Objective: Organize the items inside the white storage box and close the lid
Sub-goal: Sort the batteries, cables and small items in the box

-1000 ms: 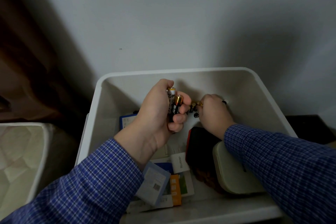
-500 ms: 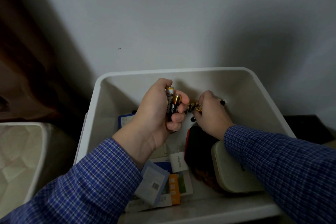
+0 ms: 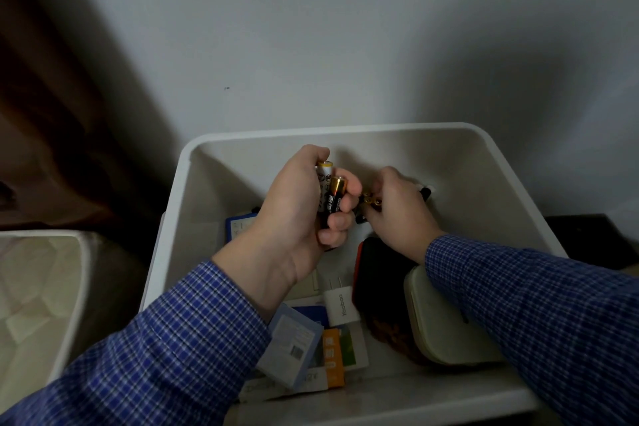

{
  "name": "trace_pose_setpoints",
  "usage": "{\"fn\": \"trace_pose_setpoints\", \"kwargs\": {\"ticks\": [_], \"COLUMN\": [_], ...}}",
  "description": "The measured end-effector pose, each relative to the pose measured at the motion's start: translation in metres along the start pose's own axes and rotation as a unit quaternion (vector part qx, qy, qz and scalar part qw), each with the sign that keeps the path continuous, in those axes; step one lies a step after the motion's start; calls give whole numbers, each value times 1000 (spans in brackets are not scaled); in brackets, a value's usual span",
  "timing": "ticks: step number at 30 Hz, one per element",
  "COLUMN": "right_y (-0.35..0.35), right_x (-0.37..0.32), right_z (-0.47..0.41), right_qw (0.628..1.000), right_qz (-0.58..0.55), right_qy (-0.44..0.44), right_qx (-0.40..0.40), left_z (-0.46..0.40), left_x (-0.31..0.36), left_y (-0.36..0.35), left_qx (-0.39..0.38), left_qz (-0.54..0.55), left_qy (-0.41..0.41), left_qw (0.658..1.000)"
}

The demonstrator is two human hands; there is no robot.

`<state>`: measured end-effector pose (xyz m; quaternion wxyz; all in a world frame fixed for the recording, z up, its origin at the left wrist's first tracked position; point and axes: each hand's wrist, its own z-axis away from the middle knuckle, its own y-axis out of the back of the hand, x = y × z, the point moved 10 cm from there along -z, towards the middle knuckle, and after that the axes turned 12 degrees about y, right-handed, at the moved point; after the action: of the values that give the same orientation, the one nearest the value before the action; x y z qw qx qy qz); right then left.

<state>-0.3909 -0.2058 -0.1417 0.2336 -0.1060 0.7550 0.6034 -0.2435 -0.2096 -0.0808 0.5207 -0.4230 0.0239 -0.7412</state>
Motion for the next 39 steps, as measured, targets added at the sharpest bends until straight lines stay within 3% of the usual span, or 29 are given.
{"fn": "trace_pose_setpoints", "kwargs": {"ticks": [17,28,39], "right_y": [-3,-2,-7], "right_x": [7,31,32], "right_z": [4,11,12], "right_qw": [1000,991,989], "right_qz": [-3,-53,-43], "right_qy": [-22,-127,-141], "right_qx": [-18,-4,-29], "left_z": [0,0,0], "left_x": [-1,-1,-1], "left_y": [1,1,1], "left_qx": [4,5,9], "left_qz": [1,0,2], "left_qy": [2,3,3], "left_qw": [1000,1000,1000]}}
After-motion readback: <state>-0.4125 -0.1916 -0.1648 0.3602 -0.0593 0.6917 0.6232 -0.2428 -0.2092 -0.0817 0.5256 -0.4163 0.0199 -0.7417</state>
